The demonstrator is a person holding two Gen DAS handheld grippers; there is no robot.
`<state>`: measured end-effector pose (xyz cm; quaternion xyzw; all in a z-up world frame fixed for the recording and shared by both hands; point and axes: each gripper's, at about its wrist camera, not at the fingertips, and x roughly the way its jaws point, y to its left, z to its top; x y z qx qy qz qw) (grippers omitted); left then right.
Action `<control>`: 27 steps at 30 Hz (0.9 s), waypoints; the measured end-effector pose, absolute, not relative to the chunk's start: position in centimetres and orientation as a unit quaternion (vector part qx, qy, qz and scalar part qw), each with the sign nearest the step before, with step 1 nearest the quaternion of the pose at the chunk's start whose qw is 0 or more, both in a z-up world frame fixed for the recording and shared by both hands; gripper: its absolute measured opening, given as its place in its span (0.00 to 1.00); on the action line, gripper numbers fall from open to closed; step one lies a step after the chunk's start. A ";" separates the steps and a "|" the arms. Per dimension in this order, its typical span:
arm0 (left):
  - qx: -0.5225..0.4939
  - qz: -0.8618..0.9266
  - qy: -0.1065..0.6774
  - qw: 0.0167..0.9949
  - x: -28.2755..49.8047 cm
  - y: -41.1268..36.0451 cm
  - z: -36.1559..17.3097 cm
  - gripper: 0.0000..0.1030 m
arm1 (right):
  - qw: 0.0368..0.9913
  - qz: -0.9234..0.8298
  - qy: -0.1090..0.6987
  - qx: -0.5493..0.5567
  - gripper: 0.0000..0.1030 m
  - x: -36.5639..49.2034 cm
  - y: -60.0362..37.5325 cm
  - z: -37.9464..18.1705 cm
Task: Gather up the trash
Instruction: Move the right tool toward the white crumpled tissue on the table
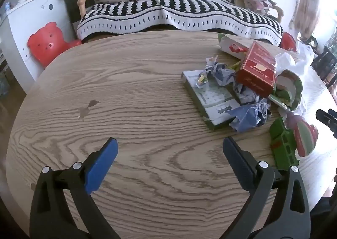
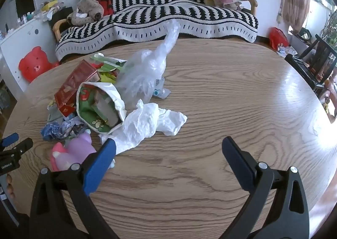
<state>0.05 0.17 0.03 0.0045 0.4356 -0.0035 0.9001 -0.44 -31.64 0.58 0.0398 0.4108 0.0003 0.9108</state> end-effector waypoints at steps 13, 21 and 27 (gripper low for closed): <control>0.009 -0.005 0.421 0.907 -0.3 -0.5 0.1 0.94 | 0.909 0.003 0.416 0.040 0.95 -0.3 -31.3 0.5; -0.007 0.004 0.419 0.908 0.8 0.2 -0.8 0.94 | 0.907 0.004 0.419 0.039 0.95 0.0 -31.1 0.1; -0.003 0.007 0.433 0.901 1.9 -0.5 -2.0 0.94 | 0.906 0.000 0.423 0.039 0.95 0.6 -31.1 -0.7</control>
